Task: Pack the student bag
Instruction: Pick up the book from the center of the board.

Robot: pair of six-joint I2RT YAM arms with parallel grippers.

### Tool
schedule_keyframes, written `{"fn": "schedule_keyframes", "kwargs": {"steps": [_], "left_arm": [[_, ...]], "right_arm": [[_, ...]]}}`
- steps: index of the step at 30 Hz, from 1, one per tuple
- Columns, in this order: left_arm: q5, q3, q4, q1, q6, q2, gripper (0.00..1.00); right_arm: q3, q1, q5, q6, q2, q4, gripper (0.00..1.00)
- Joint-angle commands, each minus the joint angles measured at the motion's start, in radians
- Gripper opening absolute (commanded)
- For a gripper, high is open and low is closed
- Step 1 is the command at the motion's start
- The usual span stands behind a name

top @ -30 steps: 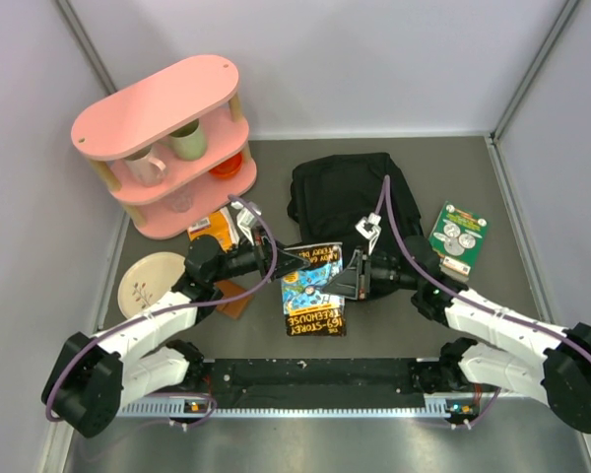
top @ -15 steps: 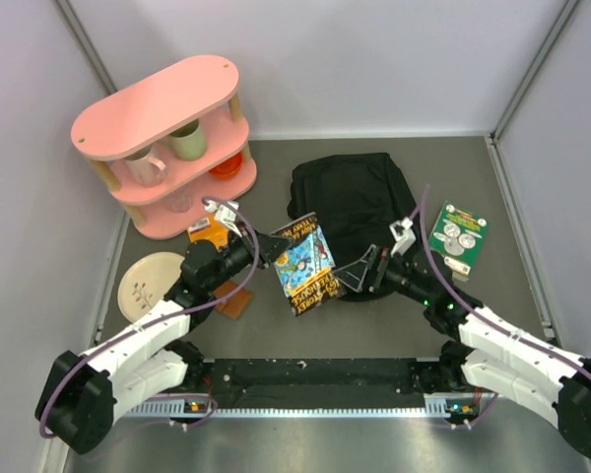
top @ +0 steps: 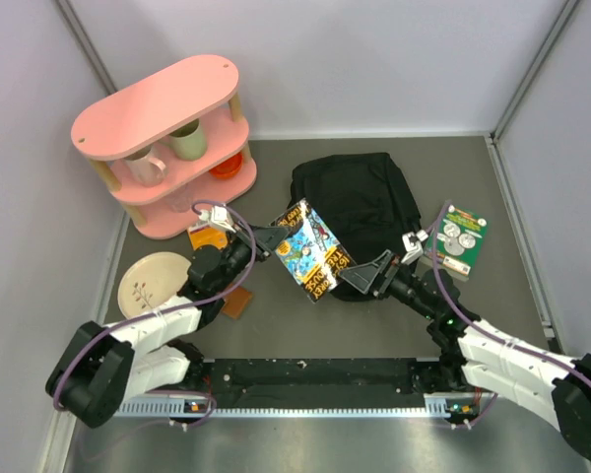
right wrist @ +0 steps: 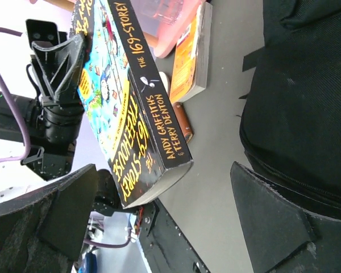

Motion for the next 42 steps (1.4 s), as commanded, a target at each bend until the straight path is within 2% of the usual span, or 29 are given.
{"fn": "schedule_keyframes", "kwargs": {"steps": [1, 4, 8, 11, 14, 15, 17, 18, 21, 24, 26, 29, 30, 32, 33, 34, 35, 36, 37, 38, 39, 40, 41, 42], "left_arm": [[-0.027, 0.002, 0.255, -0.004, -0.104, 0.050, 0.00], [-0.028, 0.003, 0.344, -0.007, -0.130, 0.094, 0.00], [-0.014, 0.020, 0.422, -0.015, -0.184, 0.163, 0.00], [-0.004, 0.017, 0.503, -0.021, -0.224, 0.228, 0.00], [0.002, 0.008, 0.560, -0.023, -0.248, 0.278, 0.00], [0.004, 0.003, 0.570, -0.023, -0.250, 0.292, 0.00], [0.004, 0.002, 0.568, -0.024, -0.248, 0.298, 0.00], [0.002, 0.000, 0.565, -0.024, -0.245, 0.299, 0.00], [-0.005, -0.002, 0.547, -0.024, -0.228, 0.294, 0.00], [-0.010, 0.002, 0.525, -0.026, -0.215, 0.285, 0.00], [-0.010, 0.008, 0.516, -0.026, -0.205, 0.283, 0.00], [0.012, 0.023, 0.487, -0.026, -0.187, 0.282, 0.00], [0.022, 0.026, 0.481, -0.026, -0.181, 0.280, 0.00], [0.042, 0.031, 0.465, -0.027, -0.156, 0.274, 0.11], [0.051, 0.032, 0.450, -0.027, -0.144, 0.268, 0.20], [0.067, 0.035, 0.394, -0.027, -0.130, 0.259, 0.41], [0.074, 0.043, 0.357, -0.027, -0.089, 0.230, 0.54], [0.085, 0.051, 0.302, -0.027, -0.063, 0.213, 0.62], [0.102, 0.058, 0.248, -0.027, -0.032, 0.194, 0.76], [0.108, 0.078, 0.109, -0.027, 0.036, 0.150, 0.82], [0.108, 0.089, 0.037, -0.029, 0.075, 0.125, 0.87], [0.099, 0.101, -0.036, -0.030, 0.159, 0.104, 0.99], [0.079, 0.130, -0.200, -0.032, 0.205, 0.063, 0.99], [0.062, 0.144, -0.264, -0.032, 0.253, 0.044, 0.99]], "right_arm": [[0.038, 0.012, 0.002, 0.023, 0.083, 0.148, 0.98], [0.058, 0.012, -0.021, 0.044, 0.149, 0.230, 0.98], [0.068, 0.015, -0.057, 0.090, 0.305, 0.439, 0.97], [0.088, 0.020, -0.094, 0.118, 0.377, 0.582, 0.93], [0.084, 0.026, -0.094, 0.145, 0.443, 0.703, 0.83], [0.079, 0.027, -0.093, 0.156, 0.462, 0.721, 0.76], [0.068, 0.027, -0.085, 0.161, 0.470, 0.746, 0.68], [0.067, 0.027, -0.087, 0.159, 0.470, 0.742, 0.60], [0.070, 0.027, -0.096, 0.159, 0.466, 0.731, 0.49], [0.073, 0.029, -0.101, 0.165, 0.463, 0.716, 0.49], [0.076, 0.027, -0.102, 0.167, 0.463, 0.712, 0.41], [0.079, 0.027, -0.102, 0.164, 0.459, 0.696, 0.00], [0.079, 0.029, -0.101, 0.164, 0.456, 0.692, 0.00], [0.076, 0.029, -0.098, 0.156, 0.433, 0.682, 0.00], [0.073, 0.028, -0.091, 0.148, 0.416, 0.665, 0.00], [0.070, 0.027, -0.084, 0.139, 0.393, 0.612, 0.00], [0.068, 0.029, -0.065, 0.109, 0.369, 0.561, 0.00], [0.067, 0.028, -0.052, 0.089, 0.289, 0.504, 0.00], [0.070, 0.027, -0.035, 0.061, 0.243, 0.443, 0.00], [0.076, 0.029, 0.011, 0.011, 0.183, 0.257, 0.00], [0.085, 0.028, 0.045, -0.017, 0.070, 0.150, 0.00], [0.111, 0.029, 0.082, -0.043, -0.002, 0.025, 0.00], [0.123, 0.028, 0.162, -0.093, -0.062, -0.174, 0.00], [0.137, 0.029, 0.197, -0.114, -0.184, -0.287, 0.00]]}}
